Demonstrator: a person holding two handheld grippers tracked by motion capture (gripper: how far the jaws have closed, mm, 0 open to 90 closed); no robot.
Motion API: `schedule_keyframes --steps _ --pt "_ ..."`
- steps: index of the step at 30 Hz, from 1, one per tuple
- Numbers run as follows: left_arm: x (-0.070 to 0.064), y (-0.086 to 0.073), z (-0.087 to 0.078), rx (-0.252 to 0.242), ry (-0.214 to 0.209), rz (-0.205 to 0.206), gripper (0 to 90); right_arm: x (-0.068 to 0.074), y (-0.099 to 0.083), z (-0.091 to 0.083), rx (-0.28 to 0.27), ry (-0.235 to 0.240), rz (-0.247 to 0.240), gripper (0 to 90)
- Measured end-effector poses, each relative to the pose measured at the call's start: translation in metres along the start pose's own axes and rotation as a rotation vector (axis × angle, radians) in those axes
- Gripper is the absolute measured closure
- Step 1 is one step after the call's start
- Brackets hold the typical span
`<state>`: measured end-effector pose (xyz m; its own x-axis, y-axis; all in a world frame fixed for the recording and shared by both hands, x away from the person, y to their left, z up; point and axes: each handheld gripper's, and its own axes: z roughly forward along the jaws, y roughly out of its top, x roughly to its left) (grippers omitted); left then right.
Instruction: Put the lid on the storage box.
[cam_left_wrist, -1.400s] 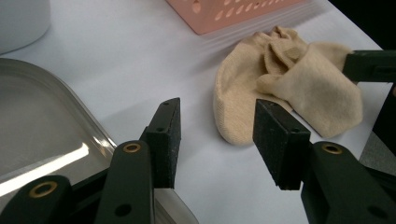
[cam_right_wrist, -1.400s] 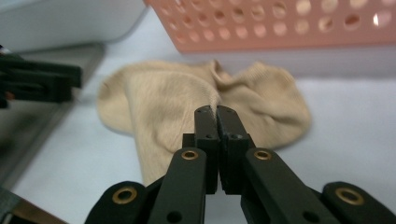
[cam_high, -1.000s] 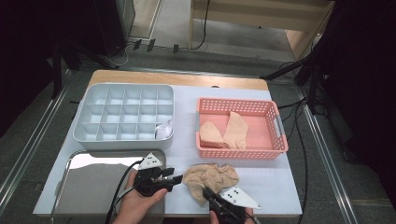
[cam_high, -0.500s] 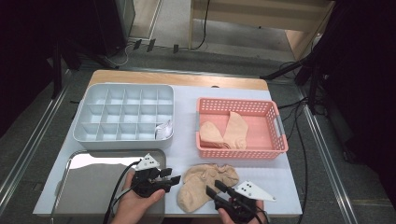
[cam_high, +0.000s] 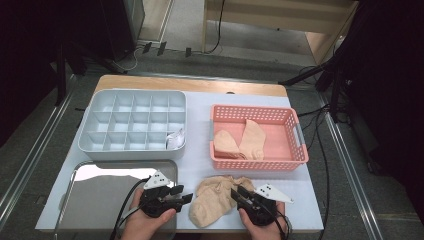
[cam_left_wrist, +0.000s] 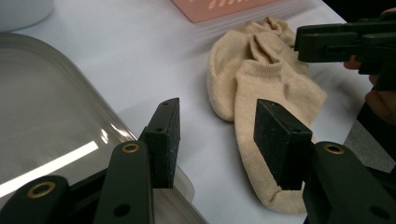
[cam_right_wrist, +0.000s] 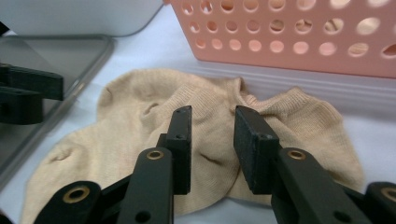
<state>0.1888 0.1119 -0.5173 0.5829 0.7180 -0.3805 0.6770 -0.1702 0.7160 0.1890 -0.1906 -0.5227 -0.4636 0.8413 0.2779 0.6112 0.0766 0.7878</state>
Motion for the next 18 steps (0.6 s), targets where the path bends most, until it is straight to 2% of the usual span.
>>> schedule_keyframes --steps 2,5,10,13,18 --pt "-0.001 -0.002 0.000 0.001 -0.004 -0.003 52.2 0.000 0.000 0.005 0.017 -0.019 -0.002 66.1" --pt "-0.004 -0.005 0.000 0.009 -0.011 -0.002 52.3 -0.001 0.000 0.009 0.026 -0.011 -0.006 66.9" --pt "-0.009 -0.009 0.004 0.033 -0.021 0.006 52.2 0.002 0.000 0.012 0.051 -0.022 -0.029 76.0" --pt "-0.012 -0.011 0.007 0.049 -0.023 0.015 52.2 0.005 0.001 0.011 0.049 -0.020 -0.054 84.0" --pt "-0.014 -0.012 0.009 0.059 -0.020 0.016 52.2 0.009 0.003 0.006 0.024 -0.027 -0.065 86.1"
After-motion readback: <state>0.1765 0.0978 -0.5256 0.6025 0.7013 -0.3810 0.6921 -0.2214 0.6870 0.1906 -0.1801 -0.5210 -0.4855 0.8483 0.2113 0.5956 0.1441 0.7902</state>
